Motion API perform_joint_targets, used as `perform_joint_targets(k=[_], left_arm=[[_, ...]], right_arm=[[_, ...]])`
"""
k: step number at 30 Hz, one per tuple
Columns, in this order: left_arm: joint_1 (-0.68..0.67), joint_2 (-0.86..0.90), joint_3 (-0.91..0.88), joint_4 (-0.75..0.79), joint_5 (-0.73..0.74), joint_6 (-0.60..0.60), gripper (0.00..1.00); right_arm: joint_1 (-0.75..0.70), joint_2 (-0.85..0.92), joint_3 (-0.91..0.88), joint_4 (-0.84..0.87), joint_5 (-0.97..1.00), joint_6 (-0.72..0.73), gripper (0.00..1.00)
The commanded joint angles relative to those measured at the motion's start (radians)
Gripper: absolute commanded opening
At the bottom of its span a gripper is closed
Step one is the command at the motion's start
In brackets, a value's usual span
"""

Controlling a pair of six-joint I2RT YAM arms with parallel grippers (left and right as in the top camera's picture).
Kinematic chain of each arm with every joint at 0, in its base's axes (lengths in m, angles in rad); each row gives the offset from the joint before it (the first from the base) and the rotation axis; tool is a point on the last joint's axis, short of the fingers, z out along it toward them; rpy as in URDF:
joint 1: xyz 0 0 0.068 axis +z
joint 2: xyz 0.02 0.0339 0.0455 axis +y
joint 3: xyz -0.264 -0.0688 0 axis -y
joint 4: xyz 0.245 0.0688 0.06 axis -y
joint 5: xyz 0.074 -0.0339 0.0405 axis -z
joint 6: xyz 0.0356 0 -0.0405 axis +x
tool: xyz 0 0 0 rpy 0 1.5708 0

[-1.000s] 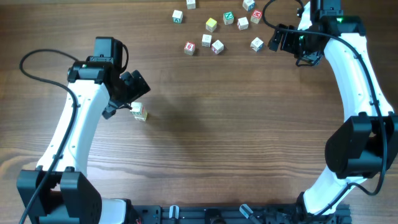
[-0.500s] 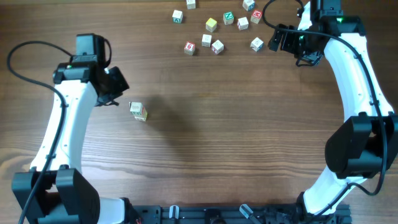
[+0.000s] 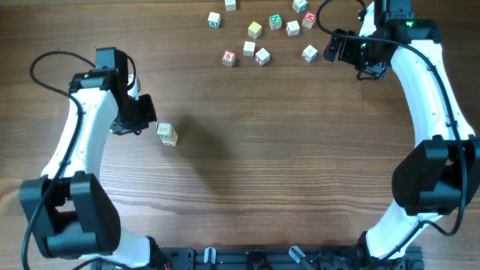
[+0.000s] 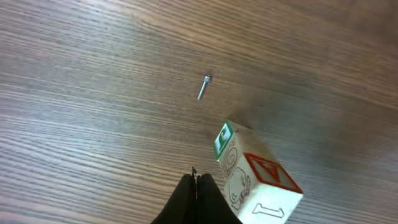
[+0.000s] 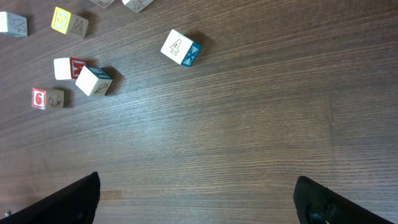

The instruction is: Form a tower

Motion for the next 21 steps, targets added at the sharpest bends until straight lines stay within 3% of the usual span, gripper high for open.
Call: perform_joint_targets(k=[1,12,21], left_arm=[[0.003,0.019,-0.012,0.006,0.037,0.024,0.04],[0.003,0.019,-0.012,0.006,0.121,0.084,0.04],[0.003,0.021,-0.012,0.033,0.087,0.074,0.04]], right_arm=[[0.005,0.014,0.002,-0.001,0.017,0.000,1.00],[0.005,0.014,0.002,-0.001,0.017,0.000,1.00],[0.005,0.014,0.002,-0.001,0.017,0.000,1.00]])
